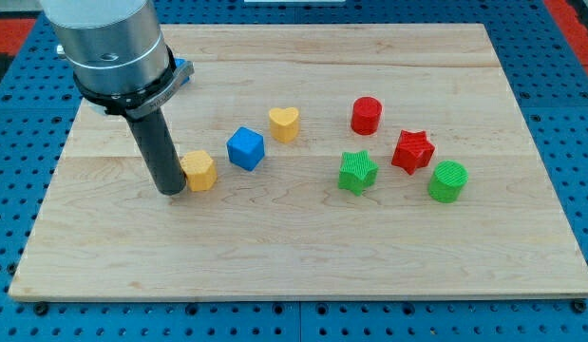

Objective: Keep the yellow hexagon and blue triangle at the bottom left side of the blue cube

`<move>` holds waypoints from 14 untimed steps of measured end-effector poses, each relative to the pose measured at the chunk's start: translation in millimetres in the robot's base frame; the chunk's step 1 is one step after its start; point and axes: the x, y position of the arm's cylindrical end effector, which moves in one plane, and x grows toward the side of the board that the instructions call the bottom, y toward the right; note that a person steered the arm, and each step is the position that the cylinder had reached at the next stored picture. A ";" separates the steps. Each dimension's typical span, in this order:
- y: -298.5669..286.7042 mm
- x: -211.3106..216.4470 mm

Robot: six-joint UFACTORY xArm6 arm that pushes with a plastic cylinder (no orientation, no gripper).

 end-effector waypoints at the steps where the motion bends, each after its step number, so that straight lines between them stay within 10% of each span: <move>1: 7.7 1.8; 4: -132.1 -65.1; 8: -32.6 -223.6; 12: 56.0 -178.1; 14: -22.2 -98.6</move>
